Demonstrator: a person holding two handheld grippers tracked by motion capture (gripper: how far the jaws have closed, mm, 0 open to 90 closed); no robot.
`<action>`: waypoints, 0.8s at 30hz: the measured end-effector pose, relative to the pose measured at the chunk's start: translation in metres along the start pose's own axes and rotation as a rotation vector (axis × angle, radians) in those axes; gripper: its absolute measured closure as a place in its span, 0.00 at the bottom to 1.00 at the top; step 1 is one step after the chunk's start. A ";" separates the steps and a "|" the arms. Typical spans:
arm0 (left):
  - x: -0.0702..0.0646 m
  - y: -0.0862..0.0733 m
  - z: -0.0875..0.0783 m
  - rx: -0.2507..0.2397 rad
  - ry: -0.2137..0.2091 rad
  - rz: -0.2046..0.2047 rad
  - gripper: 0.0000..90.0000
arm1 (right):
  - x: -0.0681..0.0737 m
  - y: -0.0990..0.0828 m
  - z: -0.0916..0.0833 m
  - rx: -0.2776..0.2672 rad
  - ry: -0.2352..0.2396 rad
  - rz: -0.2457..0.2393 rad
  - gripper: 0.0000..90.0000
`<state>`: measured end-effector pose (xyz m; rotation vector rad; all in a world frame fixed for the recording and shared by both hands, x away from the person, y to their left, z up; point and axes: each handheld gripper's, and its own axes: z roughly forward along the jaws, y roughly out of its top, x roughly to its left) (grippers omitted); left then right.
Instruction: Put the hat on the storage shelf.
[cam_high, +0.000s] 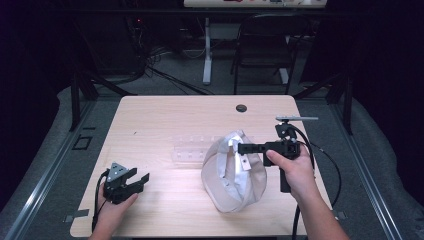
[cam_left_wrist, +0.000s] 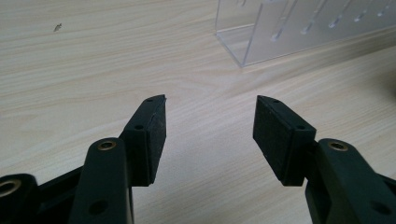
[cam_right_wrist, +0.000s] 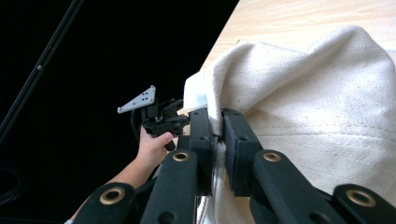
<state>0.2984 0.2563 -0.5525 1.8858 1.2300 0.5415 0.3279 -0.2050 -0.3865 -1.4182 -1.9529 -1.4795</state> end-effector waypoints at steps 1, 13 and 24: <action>0.000 0.000 0.000 0.002 -0.002 0.002 0.50 | 0.003 0.003 -0.002 -0.007 0.002 -0.006 0.92; -0.005 0.001 0.002 0.000 -0.010 0.018 0.50 | 0.010 0.018 -0.013 -0.047 0.001 -0.008 0.92; -0.006 0.001 0.002 0.000 -0.013 0.020 0.50 | 0.014 0.032 -0.014 -0.048 0.020 -0.005 0.93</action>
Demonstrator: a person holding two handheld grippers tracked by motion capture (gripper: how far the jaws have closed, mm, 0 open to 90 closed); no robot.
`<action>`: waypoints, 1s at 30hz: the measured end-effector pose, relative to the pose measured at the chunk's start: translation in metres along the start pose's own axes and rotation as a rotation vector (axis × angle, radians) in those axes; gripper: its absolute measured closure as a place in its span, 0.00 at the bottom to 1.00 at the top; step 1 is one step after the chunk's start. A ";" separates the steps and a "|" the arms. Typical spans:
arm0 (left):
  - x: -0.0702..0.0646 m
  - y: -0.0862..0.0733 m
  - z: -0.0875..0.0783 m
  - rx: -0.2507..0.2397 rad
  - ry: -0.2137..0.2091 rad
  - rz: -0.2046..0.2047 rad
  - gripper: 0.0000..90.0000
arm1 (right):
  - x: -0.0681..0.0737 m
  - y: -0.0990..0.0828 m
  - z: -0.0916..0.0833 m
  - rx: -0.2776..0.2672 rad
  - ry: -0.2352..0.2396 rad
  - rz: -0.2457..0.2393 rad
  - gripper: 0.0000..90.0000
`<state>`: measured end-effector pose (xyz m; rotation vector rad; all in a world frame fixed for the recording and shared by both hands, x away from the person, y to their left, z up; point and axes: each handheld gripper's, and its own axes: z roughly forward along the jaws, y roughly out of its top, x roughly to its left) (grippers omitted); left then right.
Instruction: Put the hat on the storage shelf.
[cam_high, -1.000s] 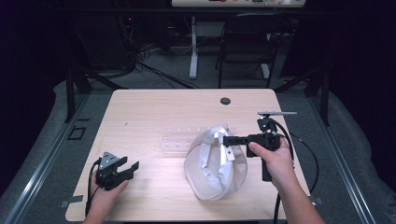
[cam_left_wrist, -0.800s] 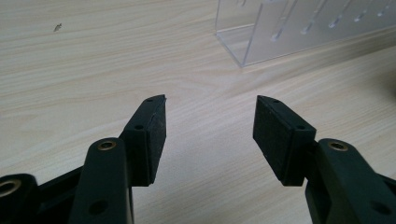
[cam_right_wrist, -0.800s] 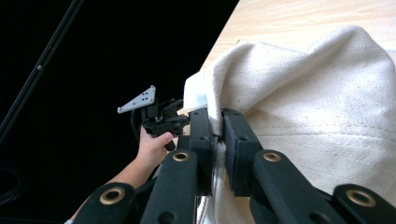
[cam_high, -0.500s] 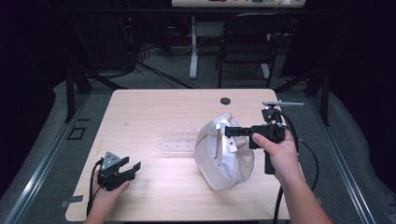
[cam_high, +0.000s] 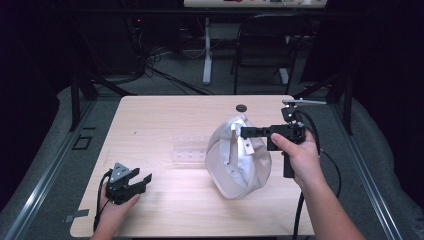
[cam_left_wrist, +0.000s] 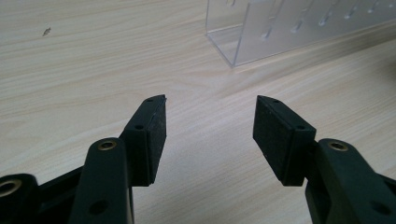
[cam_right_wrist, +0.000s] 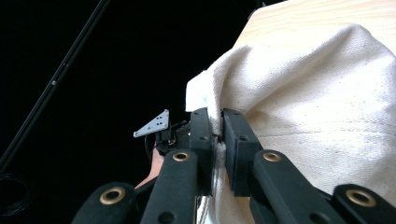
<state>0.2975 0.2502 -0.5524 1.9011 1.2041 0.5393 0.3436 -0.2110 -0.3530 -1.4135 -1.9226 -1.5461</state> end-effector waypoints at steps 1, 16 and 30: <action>0.000 0.000 0.000 0.004 -0.004 0.002 0.50 | 0.002 0.003 -0.001 0.001 -0.004 0.000 0.92; -0.005 0.001 0.000 -0.007 -0.004 0.019 0.50 | 0.008 0.032 -0.004 -0.032 -0.007 0.013 0.93; -0.011 0.002 0.002 -0.007 -0.016 0.036 0.51 | 0.013 0.055 0.001 -0.069 -0.081 -0.034 0.93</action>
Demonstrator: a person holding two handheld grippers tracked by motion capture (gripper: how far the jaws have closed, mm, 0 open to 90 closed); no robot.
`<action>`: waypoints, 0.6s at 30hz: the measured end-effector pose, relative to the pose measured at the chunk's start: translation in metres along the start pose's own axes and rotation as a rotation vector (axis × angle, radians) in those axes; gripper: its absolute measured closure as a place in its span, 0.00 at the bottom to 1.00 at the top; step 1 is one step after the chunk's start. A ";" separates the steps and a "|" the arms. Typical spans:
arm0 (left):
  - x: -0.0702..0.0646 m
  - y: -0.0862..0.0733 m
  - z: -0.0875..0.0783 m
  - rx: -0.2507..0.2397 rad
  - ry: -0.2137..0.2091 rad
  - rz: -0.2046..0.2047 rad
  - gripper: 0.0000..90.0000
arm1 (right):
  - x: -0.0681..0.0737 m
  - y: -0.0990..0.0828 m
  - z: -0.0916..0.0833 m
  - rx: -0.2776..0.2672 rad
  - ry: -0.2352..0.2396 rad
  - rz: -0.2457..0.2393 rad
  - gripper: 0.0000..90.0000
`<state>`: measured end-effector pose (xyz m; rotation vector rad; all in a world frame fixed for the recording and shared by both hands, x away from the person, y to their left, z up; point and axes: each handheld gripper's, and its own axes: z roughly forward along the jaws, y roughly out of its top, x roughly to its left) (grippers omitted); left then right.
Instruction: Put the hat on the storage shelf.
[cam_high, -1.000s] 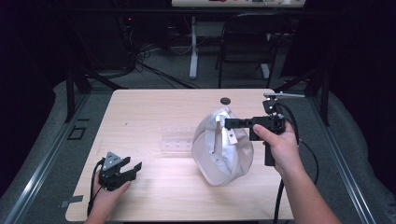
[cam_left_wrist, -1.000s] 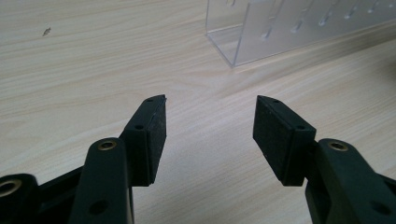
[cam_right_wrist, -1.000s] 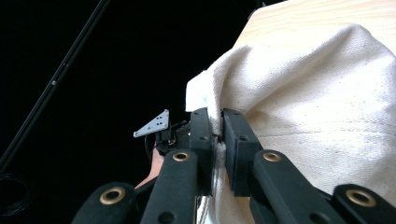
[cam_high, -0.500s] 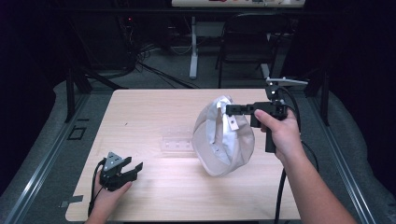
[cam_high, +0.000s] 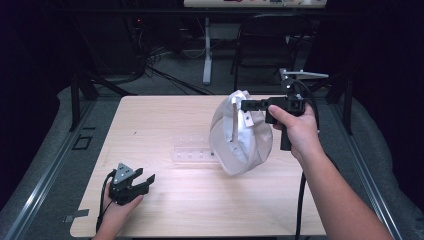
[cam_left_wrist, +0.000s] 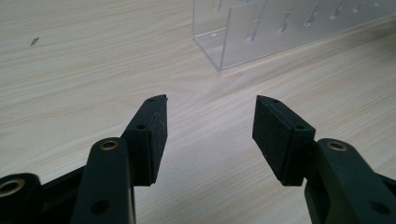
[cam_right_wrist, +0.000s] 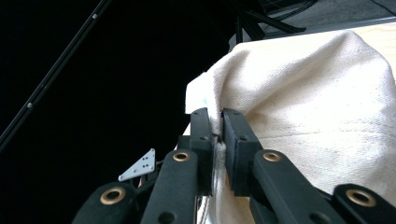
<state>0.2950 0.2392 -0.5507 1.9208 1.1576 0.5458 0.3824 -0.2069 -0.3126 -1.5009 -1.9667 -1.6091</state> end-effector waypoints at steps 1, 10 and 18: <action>-0.001 0.000 0.000 -0.002 0.000 0.001 0.51 | 0.000 0.002 0.000 -0.001 -0.008 0.000 0.93; -0.019 0.012 0.001 -0.045 -0.045 0.042 0.51 | 0.005 0.013 0.004 -0.008 -0.020 0.014 0.93; -0.059 0.039 0.010 -0.100 -0.104 0.115 0.51 | 0.011 0.022 0.010 -0.022 -0.029 0.025 0.93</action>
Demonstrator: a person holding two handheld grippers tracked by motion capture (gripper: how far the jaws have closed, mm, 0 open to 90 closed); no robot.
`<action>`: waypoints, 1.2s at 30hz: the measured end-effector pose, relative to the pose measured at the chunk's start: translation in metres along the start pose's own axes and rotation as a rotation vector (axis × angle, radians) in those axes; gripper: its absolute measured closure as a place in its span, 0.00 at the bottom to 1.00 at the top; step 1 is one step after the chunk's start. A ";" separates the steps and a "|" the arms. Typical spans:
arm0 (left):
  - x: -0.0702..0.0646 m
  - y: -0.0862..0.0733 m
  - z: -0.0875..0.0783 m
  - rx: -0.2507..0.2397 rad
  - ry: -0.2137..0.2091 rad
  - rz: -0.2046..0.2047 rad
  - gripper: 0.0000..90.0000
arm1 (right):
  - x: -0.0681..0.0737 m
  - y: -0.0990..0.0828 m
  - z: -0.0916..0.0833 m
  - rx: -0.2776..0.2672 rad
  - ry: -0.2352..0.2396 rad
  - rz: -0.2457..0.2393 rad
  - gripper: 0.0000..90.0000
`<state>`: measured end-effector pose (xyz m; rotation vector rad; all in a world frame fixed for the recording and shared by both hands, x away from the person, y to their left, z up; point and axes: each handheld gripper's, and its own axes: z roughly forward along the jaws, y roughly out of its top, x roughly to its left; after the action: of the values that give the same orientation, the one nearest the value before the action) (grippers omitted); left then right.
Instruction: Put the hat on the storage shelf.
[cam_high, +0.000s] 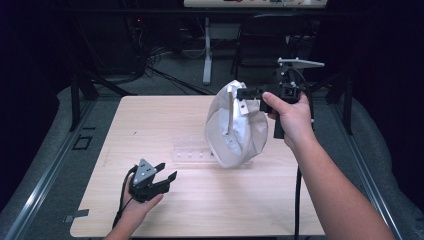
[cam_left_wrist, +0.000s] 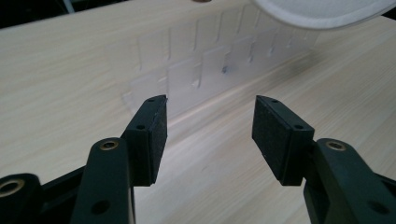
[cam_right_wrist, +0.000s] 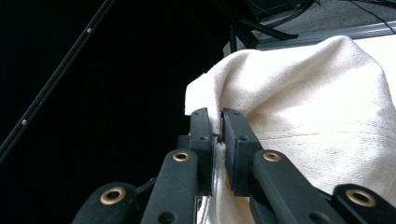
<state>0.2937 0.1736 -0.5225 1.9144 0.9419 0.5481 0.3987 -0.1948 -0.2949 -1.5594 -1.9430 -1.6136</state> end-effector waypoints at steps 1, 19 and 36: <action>-0.005 0.005 0.003 -0.008 -0.002 0.003 0.51 | 0.001 0.001 0.001 -0.004 -0.002 0.002 0.93; -0.078 0.076 0.058 -0.027 -0.122 0.148 0.49 | 0.009 0.021 0.022 -0.038 -0.043 0.018 0.93; -0.084 0.090 0.081 0.014 0.003 0.184 0.69 | 0.011 0.030 0.031 -0.067 -0.051 0.039 0.93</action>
<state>0.3335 0.0365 -0.4840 2.0254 0.7772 0.6538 0.4312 -0.1676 -0.2808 -1.6694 -1.8894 -1.6551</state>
